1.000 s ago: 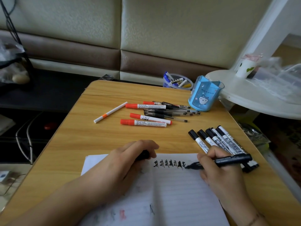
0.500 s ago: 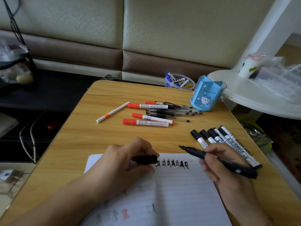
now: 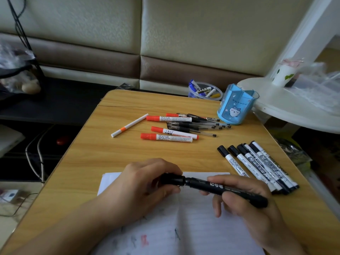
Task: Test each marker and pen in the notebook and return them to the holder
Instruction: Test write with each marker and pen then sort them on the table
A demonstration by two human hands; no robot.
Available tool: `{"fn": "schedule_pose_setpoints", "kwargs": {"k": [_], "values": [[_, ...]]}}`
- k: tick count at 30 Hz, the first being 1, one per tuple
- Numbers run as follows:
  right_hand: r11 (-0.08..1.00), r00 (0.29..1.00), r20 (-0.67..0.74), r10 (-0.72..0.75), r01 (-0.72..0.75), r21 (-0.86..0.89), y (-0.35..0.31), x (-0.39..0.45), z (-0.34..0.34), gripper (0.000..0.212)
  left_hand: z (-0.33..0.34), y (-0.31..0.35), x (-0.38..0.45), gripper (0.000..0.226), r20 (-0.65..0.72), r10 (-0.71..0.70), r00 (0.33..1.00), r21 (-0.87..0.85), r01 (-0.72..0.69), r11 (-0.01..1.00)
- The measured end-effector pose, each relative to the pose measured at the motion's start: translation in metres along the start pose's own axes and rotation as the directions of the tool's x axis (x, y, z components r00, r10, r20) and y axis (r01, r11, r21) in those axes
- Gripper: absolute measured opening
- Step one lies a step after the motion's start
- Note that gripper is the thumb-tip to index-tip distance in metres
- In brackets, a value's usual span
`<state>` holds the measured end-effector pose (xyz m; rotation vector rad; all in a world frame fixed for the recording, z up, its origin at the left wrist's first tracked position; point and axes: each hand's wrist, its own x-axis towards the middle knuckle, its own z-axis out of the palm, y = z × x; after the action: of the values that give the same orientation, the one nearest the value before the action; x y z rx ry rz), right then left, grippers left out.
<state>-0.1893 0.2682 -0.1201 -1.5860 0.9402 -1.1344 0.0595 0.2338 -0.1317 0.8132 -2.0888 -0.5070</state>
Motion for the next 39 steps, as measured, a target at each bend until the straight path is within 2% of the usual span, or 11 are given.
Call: {"fn": "schedule_pose_setpoints", "kwargs": {"k": [4,13,17,23,25,29,31,33,35,37,39], "values": [[0.999,0.997,0.061,0.044,-0.043,-0.025,-0.003,0.0,0.002,0.031,0.001,0.002,0.001,0.02,0.039,0.04,0.998,-0.037,-0.038,0.999],[0.998,0.996,0.085,0.04,-0.036,-0.043,-0.004,0.0,0.003,0.031,-0.004,0.017,0.003,0.015,0.005,-0.032,0.999,0.002,0.032,0.999],[0.995,0.996,0.089,0.026,-0.017,-0.095,-0.004,-0.001,0.003,0.031,-0.004,0.02,0.003,0.014,0.036,-0.054,0.998,0.026,0.053,0.998],[0.983,0.997,0.073,0.001,0.012,-0.181,-0.006,-0.003,0.005,0.028,0.0,0.01,0.0,0.015,0.147,-0.09,0.985,-0.08,0.103,0.991],[0.989,0.999,0.018,-0.051,0.053,-0.137,-0.006,0.0,0.007,0.024,0.005,0.008,0.0,0.018,0.133,-0.112,0.985,-0.111,0.127,0.986],[0.976,0.956,-0.209,-0.204,0.182,-0.121,-0.006,0.001,-0.014,0.015,0.011,0.004,0.002,0.057,0.167,-0.232,0.958,-0.242,0.268,0.932],[0.976,0.931,-0.301,-0.208,0.177,-0.128,-0.009,-0.004,-0.035,0.025,0.01,0.001,0.001,0.055,0.184,-0.256,0.949,-0.282,0.3,0.911],[0.974,0.924,-0.349,-0.157,0.087,-0.208,-0.011,-0.006,-0.049,0.034,0.009,-0.001,0.001,0.044,0.188,-0.273,0.943,-0.308,0.321,0.896],[0.899,0.899,-0.414,-0.144,-0.056,-0.434,-0.003,-0.007,-0.06,0.027,0.009,-0.002,0.001,0.039,0.198,-0.276,0.94,-0.293,0.326,0.899],[0.734,0.878,-0.444,-0.178,-0.182,-0.655,0.005,-0.004,-0.063,0.027,0.01,-0.001,0.001,0.037,0.203,-0.273,0.94,-0.268,0.321,0.908],[0.559,0.895,-0.396,-0.206,-0.225,-0.798,0.013,-0.003,-0.063,0.027,0.01,-0.001,0.001,0.035,0.202,-0.281,0.938,-0.275,0.33,0.903]]}}
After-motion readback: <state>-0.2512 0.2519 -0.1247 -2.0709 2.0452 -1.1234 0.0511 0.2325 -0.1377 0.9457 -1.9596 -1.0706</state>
